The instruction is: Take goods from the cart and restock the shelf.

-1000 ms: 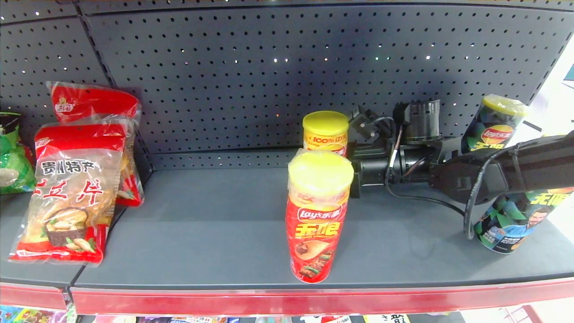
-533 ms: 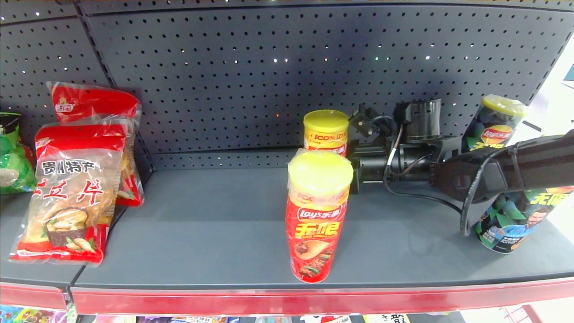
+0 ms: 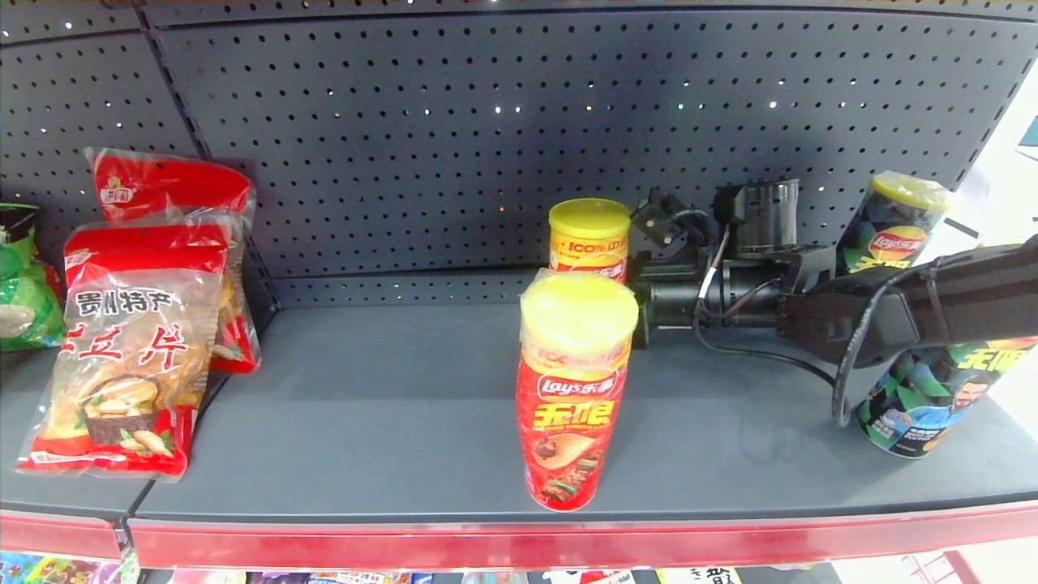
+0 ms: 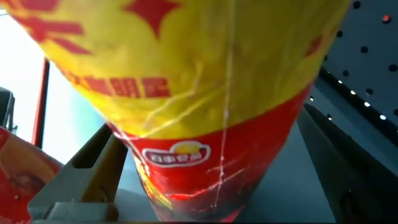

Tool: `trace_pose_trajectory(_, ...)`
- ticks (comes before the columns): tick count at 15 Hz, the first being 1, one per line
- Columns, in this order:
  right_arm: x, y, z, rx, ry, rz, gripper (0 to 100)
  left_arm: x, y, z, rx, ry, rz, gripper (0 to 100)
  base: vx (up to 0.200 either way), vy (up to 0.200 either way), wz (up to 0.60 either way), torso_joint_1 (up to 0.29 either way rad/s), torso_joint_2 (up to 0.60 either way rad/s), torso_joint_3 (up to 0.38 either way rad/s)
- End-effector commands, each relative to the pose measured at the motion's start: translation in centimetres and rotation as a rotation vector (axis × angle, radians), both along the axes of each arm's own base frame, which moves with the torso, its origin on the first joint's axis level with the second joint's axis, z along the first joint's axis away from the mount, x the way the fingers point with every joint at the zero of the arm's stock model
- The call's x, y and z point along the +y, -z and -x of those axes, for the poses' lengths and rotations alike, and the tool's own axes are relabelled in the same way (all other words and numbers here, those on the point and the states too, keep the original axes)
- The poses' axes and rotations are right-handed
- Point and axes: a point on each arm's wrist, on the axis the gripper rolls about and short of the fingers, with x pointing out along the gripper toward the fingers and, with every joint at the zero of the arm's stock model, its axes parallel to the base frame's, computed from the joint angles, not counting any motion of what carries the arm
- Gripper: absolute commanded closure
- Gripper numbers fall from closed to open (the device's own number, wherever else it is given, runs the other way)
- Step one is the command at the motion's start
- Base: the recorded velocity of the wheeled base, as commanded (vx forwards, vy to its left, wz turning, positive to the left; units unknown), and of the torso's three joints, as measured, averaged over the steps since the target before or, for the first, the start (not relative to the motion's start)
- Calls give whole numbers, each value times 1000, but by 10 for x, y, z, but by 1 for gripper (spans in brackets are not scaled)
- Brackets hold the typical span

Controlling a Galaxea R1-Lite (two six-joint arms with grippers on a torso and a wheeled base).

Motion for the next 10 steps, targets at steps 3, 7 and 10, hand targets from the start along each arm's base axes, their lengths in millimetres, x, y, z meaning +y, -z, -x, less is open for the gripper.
trace_pose_trajectory(3,-5,3,2,13,-41,-11,0,0,0,0,1,0,0,0,0,0,0,0,0,0)
trace_pose_trajectory(7,-17,6,6,37,-66,-20,0,0,0,0,1,0,0,0,0,0,0,0,0,0)
trace_pose_trajectory(10,-28,6,2,41,-42,-23,0,0,0,0,1,0,0,0,0,0,0,0,0,0)
